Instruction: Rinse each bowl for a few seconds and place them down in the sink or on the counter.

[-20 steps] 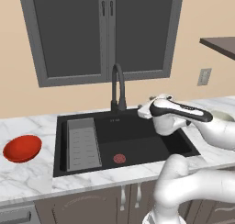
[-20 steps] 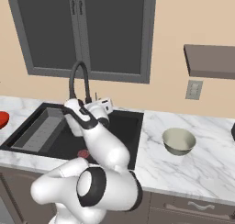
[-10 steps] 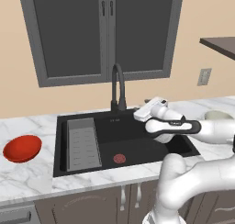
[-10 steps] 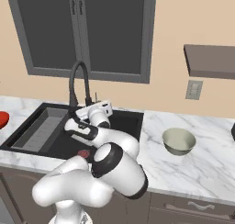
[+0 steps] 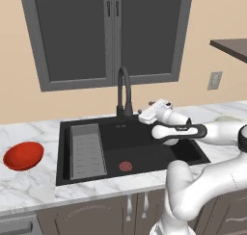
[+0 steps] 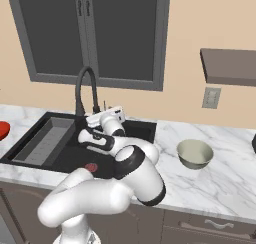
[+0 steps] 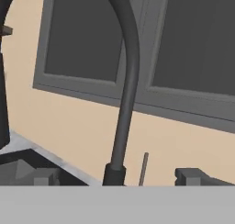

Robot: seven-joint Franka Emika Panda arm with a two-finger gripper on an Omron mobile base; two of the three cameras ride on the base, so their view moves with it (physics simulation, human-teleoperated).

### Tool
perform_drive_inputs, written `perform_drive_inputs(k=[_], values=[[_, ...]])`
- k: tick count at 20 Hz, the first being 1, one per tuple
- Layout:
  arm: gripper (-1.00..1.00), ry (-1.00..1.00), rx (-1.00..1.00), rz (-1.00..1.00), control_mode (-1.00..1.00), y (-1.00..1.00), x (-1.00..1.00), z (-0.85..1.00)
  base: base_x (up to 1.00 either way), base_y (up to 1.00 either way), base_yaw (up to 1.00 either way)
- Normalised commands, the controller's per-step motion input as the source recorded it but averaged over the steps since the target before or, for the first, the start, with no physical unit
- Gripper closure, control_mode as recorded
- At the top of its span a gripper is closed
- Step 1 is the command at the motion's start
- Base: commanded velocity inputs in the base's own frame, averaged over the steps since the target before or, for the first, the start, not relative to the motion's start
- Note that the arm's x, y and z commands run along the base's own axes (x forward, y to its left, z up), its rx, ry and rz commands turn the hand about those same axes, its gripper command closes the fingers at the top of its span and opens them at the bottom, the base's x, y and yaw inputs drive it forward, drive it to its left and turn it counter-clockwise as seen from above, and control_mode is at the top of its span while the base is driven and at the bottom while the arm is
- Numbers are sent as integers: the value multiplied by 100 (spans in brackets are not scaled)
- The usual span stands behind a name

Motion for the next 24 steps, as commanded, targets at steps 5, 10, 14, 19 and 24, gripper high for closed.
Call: perform_drive_inputs(k=[5,10,14,19,24], values=[[-100,0,4,5,-100,1,27,0,0,0,0],[-100,0,3,4,-100,1,30,-2,0,0,0],[-100,0,1,3,-100,3,33,-8,0,0,0],[-100,0,0,1,-100,3,32,-15,0,0,0],[-100,-1,0,1,-100,6,20,-17,0,0,0]])
